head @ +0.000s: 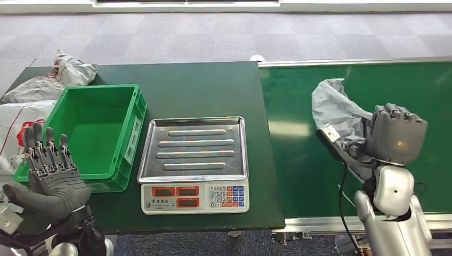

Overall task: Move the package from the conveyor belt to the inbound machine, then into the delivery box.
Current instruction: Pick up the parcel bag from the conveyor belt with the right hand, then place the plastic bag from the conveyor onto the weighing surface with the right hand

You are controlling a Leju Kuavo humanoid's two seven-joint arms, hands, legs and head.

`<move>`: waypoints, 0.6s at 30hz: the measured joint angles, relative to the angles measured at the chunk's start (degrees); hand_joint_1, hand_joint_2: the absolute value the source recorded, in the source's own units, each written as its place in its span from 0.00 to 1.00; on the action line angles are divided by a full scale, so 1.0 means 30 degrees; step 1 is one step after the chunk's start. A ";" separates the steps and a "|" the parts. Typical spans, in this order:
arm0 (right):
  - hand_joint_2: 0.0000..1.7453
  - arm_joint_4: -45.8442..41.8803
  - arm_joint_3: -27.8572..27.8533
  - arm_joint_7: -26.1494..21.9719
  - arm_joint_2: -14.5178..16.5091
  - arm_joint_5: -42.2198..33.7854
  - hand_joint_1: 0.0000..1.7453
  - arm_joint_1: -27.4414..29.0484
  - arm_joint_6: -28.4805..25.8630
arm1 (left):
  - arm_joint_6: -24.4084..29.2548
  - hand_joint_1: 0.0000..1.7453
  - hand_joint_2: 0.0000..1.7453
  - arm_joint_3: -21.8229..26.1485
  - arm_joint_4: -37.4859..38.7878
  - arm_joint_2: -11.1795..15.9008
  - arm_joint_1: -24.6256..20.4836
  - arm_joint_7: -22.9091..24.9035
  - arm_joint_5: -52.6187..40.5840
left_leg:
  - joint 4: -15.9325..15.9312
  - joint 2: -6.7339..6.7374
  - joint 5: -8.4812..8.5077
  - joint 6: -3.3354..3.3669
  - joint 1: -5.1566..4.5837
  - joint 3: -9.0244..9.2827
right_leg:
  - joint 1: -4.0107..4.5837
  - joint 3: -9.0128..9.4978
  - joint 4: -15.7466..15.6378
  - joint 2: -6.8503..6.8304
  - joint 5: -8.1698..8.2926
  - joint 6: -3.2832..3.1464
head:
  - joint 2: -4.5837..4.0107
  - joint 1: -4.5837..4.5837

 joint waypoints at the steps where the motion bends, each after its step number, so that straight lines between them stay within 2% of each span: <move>1: 1.00 0.0329 0.0246 -0.0071 -0.0197 0.0009 1.00 -0.0599 -0.0009 | 0.0002 0.00 0.00 0.0002 0.0036 0.0000 -0.0023 -0.0040 0.0042 | 0.0003 -0.0005 0.0006 0.0004 -0.0001 0.0028 | -0.0002 -0.0001 -0.0001 0.0006 0.0006 0.0003 | 0.0000 0.0000; 8: 1.00 0.1391 0.1067 -0.0085 -0.0812 0.0009 1.00 -0.2020 -0.0160 | 0.0004 0.00 0.00 0.0007 0.0104 0.0004 -0.0036 -0.0062 0.0133 | 0.0008 -0.0096 0.0017 0.0014 -0.0001 0.0016 | -0.0004 0.0012 -0.0001 -0.0045 0.0008 0.0010 | 0.0000 0.0002; 15: 1.00 0.1801 0.1353 -0.0105 -0.0982 -0.0002 1.00 -0.2416 -0.0188 | 0.0004 0.00 0.00 0.0007 0.0148 0.0004 -0.0038 -0.0062 0.0136 | 0.0005 -0.0094 0.0013 0.0014 -0.0001 -0.0009 | -0.0003 0.0000 -0.0001 -0.0048 0.0001 0.0017 | 0.0000 0.0004; 18: 1.00 0.2318 0.1859 -0.0449 -0.1018 -0.0157 1.00 -0.3321 -0.0100 | 0.0004 0.00 0.00 0.0007 0.0164 0.0004 -0.0126 -0.0062 0.0140 | 0.0001 -0.0066 0.0015 0.0013 -0.0001 -0.0091 | -0.0005 -0.0008 0.0001 -0.0039 0.0007 0.0015 | 0.0000 0.0004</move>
